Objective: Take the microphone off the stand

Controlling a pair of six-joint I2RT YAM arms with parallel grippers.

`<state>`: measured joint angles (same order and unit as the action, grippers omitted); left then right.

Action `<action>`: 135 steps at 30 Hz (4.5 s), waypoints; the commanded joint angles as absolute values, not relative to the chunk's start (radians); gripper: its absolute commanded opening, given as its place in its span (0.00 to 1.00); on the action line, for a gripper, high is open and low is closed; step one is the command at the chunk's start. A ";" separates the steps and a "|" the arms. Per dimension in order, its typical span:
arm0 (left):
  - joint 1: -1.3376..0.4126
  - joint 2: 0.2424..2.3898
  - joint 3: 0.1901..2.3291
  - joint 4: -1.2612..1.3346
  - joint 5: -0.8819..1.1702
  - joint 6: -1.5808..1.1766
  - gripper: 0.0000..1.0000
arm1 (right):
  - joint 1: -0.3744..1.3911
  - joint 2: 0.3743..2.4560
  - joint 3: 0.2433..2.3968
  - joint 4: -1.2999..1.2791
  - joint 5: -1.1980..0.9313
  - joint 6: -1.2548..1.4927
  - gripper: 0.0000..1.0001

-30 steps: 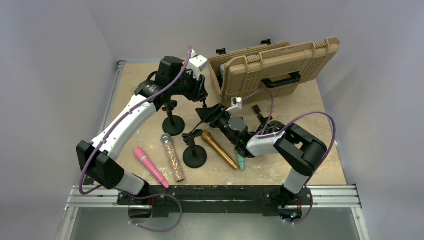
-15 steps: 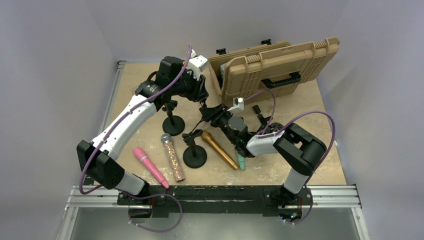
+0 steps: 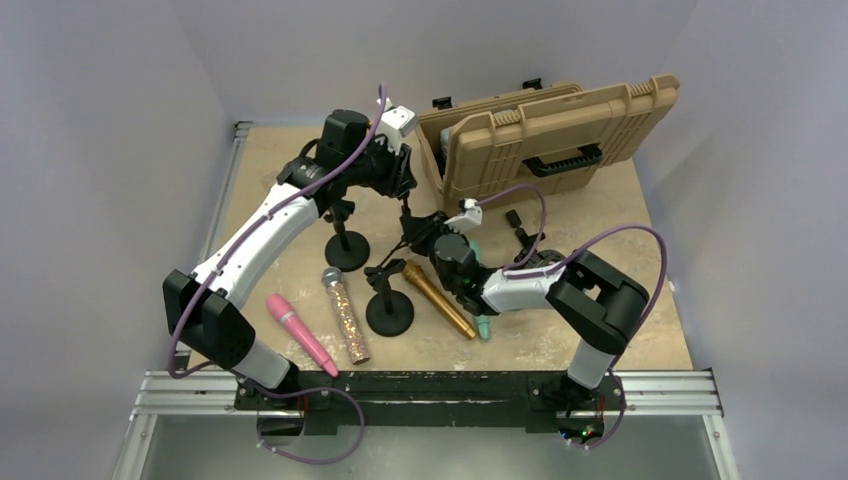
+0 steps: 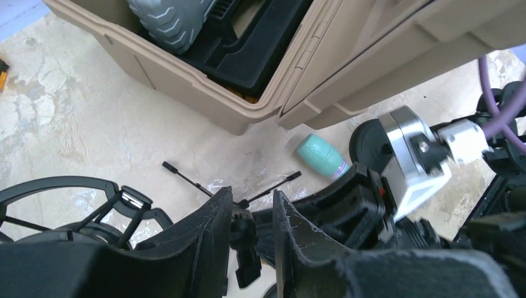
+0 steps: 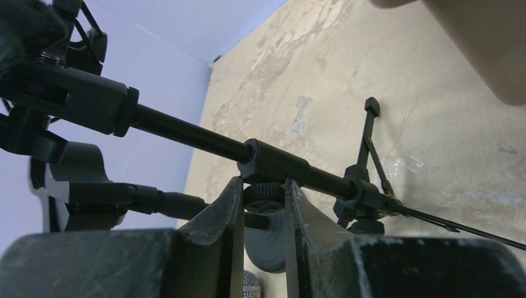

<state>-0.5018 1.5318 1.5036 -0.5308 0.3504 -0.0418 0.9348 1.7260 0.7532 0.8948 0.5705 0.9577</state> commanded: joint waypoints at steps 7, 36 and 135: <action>-0.493 1.584 1.473 -0.700 0.407 -0.106 0.28 | 1.024 1.805 0.927 0.568 0.833 0.846 0.00; -0.460 1.456 1.472 -0.648 0.519 -0.199 0.69 | 0.896 1.470 0.656 0.954 0.252 0.947 0.69; -0.411 1.475 1.448 -0.513 0.432 -0.366 0.48 | 0.905 1.661 0.704 0.935 0.374 0.854 0.00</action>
